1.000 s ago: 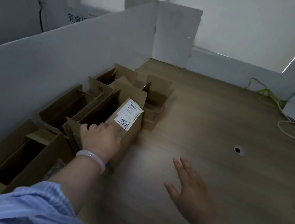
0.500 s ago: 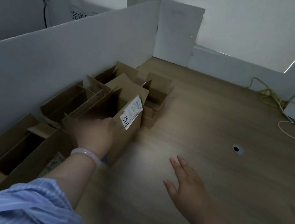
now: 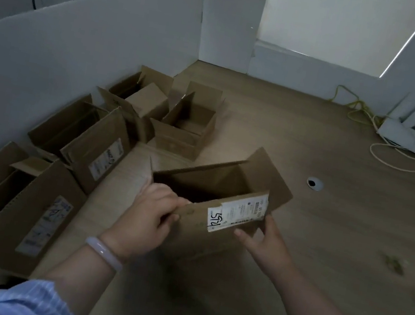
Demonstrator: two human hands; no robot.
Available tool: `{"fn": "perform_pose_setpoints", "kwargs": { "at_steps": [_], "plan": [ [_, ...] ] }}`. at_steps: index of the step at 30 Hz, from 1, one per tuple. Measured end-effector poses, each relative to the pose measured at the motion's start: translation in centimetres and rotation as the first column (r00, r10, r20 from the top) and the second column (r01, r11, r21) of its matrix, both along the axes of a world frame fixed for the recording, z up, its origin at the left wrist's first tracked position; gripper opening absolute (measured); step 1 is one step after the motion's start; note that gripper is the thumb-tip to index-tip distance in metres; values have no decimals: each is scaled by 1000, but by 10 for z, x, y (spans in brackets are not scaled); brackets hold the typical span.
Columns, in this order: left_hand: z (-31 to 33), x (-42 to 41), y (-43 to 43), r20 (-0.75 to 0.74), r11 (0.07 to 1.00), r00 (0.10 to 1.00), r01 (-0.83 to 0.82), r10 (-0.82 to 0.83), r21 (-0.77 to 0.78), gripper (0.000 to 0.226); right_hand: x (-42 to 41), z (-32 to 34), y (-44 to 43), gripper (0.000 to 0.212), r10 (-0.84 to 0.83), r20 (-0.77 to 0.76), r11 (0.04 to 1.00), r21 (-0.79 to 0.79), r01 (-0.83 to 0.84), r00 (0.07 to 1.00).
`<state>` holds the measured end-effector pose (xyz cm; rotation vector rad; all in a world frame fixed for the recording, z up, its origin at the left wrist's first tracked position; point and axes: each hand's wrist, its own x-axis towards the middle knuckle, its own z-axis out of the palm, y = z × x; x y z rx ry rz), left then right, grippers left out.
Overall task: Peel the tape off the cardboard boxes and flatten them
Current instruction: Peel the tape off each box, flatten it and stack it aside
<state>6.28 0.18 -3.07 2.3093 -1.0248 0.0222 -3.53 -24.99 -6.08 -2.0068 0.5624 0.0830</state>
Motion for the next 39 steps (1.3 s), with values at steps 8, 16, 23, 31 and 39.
{"fn": "perform_pose_setpoints", "kwargs": {
  "at_steps": [8, 16, 23, 31, 39],
  "plan": [
    [-17, -19, -36, -260, 808, 852, -517, 455, -283, 97, -21, -22, -24, 61, -204, -6, 976, 74, 204, 979],
    [-32, -21, -21, -788, 698, 576, -656, 218, -287, 71, -17, -35, -27, 54, -160, -11, 984, 78, 161, 987],
    [-59, -22, -30, -695, 864, 687, -464, 213, -194, 74, -20, -44, -25, 70, -112, 16, 992, 61, 111, 994],
    [-7, 11, -67, -657, 712, 719, -582, 227, -392, 34, -27, -6, -46, 54, -335, 305, 941, 146, 304, 891],
    [11, 4, -87, -806, 699, 578, -523, -131, -488, 37, -41, 22, -68, 56, -422, 302, 850, 459, 258, 855]
  ]
}}
